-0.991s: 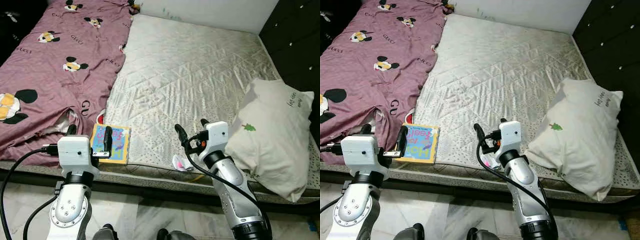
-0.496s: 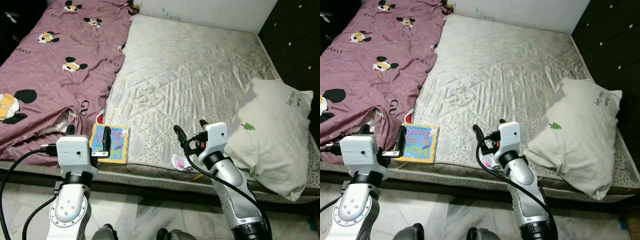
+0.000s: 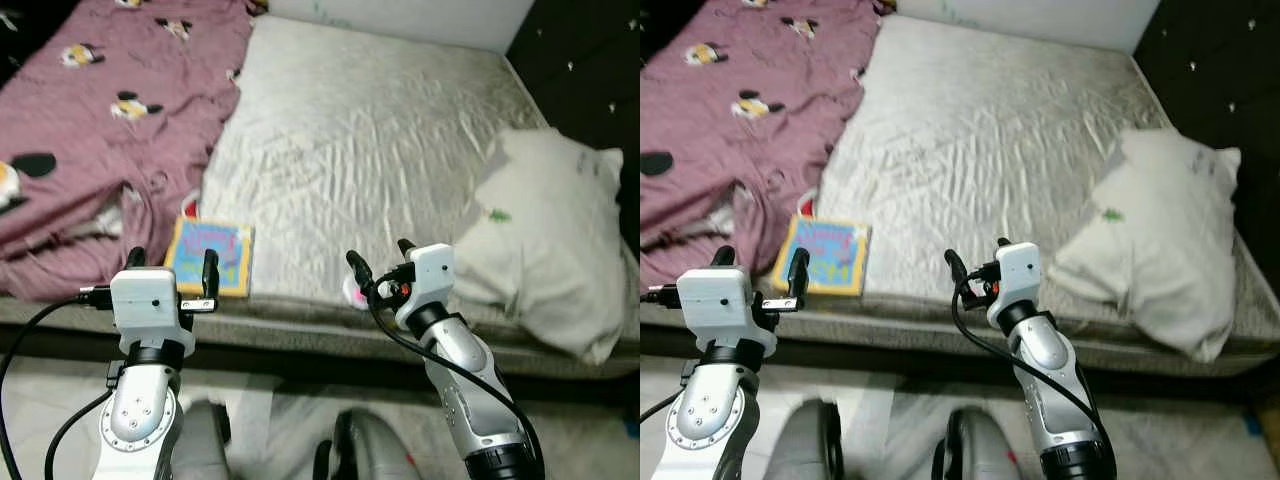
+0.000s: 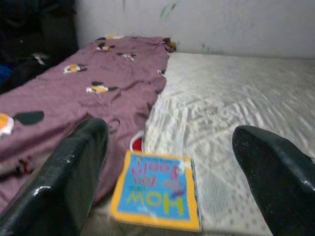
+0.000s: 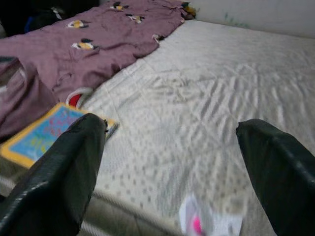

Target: Clean up the room

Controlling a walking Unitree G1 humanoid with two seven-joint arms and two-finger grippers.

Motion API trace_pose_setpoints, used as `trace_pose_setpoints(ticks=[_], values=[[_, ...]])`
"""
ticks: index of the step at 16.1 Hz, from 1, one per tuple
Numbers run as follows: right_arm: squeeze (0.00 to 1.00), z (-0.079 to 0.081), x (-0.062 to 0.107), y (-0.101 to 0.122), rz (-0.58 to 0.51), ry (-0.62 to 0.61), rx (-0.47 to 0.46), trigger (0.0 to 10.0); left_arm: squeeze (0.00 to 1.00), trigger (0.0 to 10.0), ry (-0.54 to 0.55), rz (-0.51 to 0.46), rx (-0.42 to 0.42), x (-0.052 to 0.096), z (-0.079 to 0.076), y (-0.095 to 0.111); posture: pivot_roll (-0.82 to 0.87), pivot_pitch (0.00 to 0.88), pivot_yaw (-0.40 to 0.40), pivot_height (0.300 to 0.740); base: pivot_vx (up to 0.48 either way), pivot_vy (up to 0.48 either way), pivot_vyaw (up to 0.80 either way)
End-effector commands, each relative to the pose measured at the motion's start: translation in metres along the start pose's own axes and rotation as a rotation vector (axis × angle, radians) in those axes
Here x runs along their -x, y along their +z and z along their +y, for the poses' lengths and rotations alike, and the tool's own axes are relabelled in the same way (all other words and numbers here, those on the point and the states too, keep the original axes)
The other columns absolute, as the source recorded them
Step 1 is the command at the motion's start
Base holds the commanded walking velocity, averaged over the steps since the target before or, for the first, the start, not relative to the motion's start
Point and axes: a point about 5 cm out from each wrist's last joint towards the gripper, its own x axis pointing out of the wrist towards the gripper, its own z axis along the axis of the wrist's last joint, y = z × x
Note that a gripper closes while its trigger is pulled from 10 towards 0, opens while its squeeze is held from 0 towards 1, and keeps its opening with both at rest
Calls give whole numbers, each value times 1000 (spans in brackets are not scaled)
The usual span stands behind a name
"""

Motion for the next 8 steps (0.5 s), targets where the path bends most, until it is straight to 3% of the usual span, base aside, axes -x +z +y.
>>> trace_pose_setpoints(ticks=[1, 8], values=[[0, -3, 2, 0, 5, -5, -4, 10000, 0, 10000, 8, 4, -4, 1, 0, 0, 60, 196, -126, 562, 0, 0, 0], [0, -2, 2, -1, 11, 4, -2, 10000, 0, 10000, -13, -11, 3, 2, -2, 2, 58, 198, -130, 562, 0, 0, 0]])
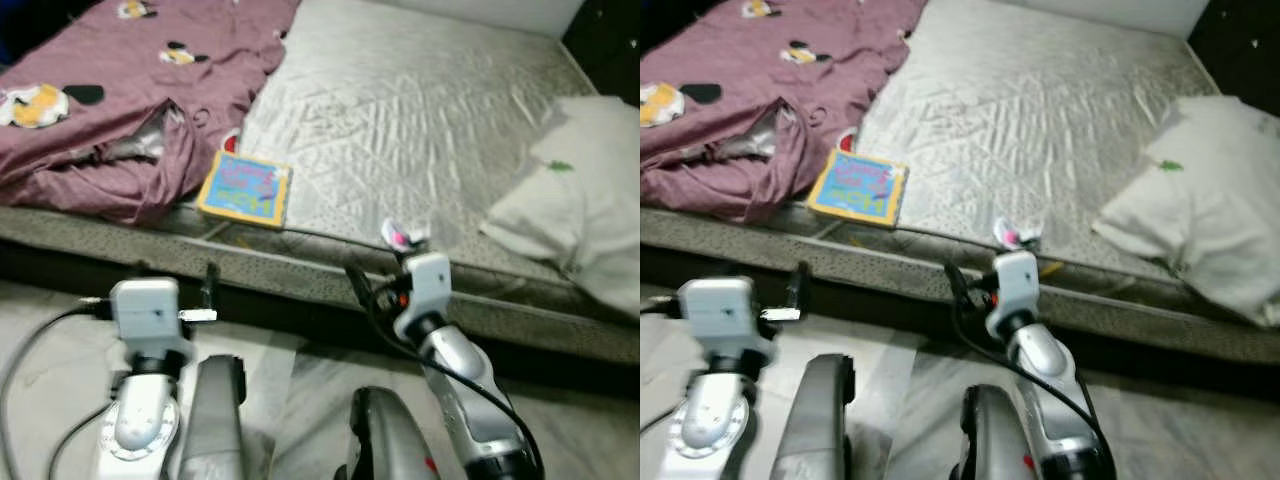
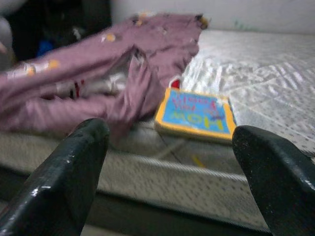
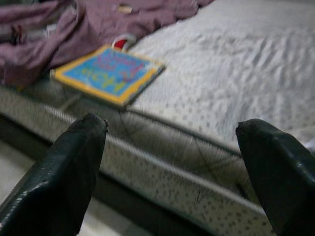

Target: Clean up the room

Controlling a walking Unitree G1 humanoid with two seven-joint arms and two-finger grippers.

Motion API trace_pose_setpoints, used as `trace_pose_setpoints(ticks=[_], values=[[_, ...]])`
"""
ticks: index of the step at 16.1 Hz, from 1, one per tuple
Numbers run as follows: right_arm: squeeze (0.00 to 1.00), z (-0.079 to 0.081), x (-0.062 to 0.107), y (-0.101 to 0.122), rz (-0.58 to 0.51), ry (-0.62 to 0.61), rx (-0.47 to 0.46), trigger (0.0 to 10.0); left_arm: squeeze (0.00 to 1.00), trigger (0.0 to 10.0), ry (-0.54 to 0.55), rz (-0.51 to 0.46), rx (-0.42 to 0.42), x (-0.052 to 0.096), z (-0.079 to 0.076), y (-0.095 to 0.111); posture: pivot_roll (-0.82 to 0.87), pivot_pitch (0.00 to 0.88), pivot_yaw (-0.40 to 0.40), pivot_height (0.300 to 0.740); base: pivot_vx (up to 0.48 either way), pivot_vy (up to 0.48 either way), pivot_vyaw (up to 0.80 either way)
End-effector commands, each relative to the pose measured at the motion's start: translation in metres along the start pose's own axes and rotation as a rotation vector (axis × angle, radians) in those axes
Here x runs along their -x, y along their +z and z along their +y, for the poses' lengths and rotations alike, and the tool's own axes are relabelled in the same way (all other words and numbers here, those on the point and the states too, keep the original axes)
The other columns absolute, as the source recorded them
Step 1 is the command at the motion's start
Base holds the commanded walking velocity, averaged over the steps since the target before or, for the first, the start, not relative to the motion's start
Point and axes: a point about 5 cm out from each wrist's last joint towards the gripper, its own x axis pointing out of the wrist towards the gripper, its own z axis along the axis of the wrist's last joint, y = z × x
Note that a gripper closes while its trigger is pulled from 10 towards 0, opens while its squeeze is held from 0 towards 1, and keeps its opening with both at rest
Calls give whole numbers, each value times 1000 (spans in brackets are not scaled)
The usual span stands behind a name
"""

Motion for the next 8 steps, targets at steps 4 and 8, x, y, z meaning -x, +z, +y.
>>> trace_pose_setpoints(ticks=[4, 8], values=[[0, -6, 3, 3, -10, -5, 11, 10000, 0, 10000, -45, -31, 27, 1, -8, 6, 57, 194, -130, 562, 224, 0, 0], [0, -5, 2, 2, -7, 4, 13, 10000, 0, 10000, -58, -30, 33, 1, -9, 5, 59, 190, -134, 535, 347, 0, 0]])
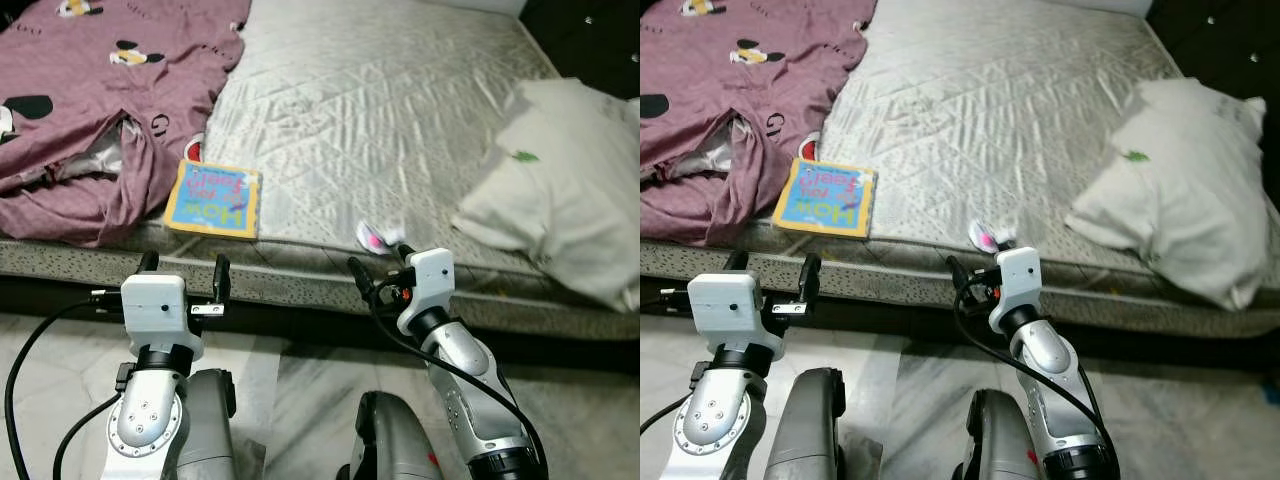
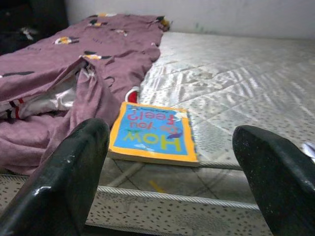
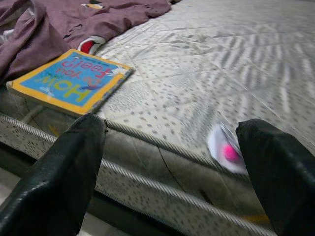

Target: Clean up the room

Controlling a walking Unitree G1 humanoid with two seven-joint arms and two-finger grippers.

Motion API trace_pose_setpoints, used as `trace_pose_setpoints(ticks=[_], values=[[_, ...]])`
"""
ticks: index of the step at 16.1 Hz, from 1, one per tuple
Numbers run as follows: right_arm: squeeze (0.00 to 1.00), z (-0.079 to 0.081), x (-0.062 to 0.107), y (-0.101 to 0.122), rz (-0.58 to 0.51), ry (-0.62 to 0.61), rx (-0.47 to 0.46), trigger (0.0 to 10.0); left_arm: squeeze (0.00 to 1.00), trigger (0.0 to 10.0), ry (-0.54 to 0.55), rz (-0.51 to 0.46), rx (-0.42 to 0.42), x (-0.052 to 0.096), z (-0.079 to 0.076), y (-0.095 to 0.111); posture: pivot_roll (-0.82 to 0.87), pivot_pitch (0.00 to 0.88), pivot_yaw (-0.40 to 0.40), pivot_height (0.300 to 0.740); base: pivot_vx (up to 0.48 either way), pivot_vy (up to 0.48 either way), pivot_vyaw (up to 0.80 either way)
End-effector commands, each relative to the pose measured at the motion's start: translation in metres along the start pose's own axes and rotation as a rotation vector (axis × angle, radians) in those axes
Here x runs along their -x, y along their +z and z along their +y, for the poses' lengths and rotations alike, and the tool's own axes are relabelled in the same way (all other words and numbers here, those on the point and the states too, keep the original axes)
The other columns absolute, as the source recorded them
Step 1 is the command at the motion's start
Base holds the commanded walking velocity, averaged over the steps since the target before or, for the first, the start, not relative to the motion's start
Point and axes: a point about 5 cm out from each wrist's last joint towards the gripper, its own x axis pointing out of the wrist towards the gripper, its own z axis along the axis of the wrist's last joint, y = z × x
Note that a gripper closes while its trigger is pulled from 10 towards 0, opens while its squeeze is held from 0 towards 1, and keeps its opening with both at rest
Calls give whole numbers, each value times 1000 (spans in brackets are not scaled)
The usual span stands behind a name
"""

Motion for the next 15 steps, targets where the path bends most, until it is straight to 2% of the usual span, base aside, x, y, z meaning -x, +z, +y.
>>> trace_pose_setpoints(ticks=[1, 7, 10, 12, 15], values=[[0, -3, 2, 0, -1, -2, 2, 10000, 0, 10000, -5, -10, 5, 1, -1, 2, 59, 190, -134, 531, 352, 0, 0], [0, -3, 0, -1, 2, 2, 4, 10000, 0, 10000, -11, -5, 7, 0, -1, 1, 60, 183, -133, 526, 328, 0, 0], [0, -2, 0, -1, 3, 4, 20, 10000, 0, 10000, -4, -4, 4, -1, -1, 1, 61, 186, -135, 526, 0, 0, 0], [0, 0, -1, 0, -3, 21, 46, 10000, 0, 10000, -2, -3, 1, -2, 0, 1, 61, 188, -137, 526, 0, 0, 800], [0, -1, -2, -1, 0, 16, 33, 10000, 0, 10000, 8, -5, -6, -3, 1, 1, 62, 187, -137, 526, 0, 0, 763]])
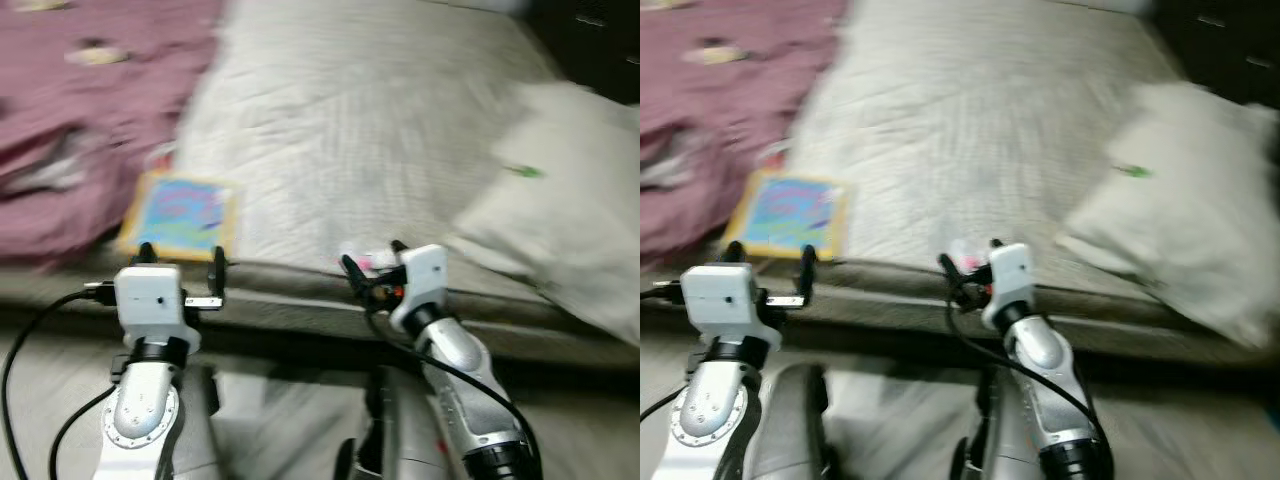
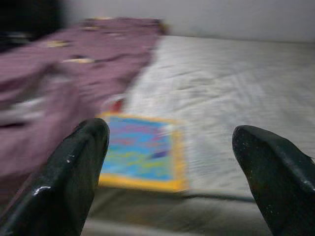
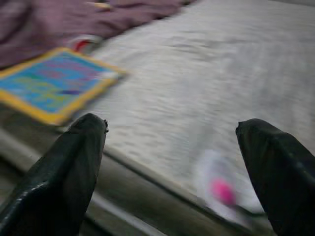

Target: Clean up the room

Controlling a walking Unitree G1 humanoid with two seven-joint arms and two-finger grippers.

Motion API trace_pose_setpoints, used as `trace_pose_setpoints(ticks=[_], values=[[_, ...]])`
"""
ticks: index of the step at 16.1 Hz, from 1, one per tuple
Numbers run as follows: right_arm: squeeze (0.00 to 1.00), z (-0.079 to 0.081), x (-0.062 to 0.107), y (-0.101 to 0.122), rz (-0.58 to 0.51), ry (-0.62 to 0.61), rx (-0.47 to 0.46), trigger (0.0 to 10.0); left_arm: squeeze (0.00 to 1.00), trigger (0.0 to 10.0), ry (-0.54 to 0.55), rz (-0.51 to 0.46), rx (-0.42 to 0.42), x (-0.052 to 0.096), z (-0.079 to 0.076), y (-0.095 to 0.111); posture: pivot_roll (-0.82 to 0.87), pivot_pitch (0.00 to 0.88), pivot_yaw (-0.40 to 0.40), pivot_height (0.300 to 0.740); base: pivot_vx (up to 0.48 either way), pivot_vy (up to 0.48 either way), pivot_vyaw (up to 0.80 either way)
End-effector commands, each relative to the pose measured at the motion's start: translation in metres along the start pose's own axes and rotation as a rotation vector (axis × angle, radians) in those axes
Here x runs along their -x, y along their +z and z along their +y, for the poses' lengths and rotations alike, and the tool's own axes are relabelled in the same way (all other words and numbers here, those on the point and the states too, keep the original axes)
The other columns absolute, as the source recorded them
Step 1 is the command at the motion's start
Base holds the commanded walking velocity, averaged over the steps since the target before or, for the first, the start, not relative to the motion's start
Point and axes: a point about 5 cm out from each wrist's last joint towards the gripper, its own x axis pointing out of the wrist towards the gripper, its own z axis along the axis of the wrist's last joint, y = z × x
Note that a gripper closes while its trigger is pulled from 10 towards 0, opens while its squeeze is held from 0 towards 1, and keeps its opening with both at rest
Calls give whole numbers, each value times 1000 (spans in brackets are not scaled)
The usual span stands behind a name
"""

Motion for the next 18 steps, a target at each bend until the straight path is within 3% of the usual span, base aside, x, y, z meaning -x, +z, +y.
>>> trace_pose_setpoints(ticks=[1, 6, 13, 18], values=[[0, -5, 1, -2, 6, -15, -11, 10000, 0, 10000, 1, 12, -5, 1, -1, -2, 62, 186, -137, 526, 0, 0, 0], [0, -4, -5, -4, 25, 37, -19, 10000, 0, 10000, 21, 10, -24, 7, 4, 3, 90, 211, -132, 522, 0, 0, 0], [0, -5, -19, 2, -15, 19, -31, 10000, 0, 10000, 21, 39, -48, 21, 11, 8, 132, 280, -112, 509, 0, 0, 124], [0, -1, -39, 18, -84, 28, 125, 10000, 0, 10000, -13, 49, -59, 24, 7, 12, 150, 308, -103, 509, 0, 0, 0]])
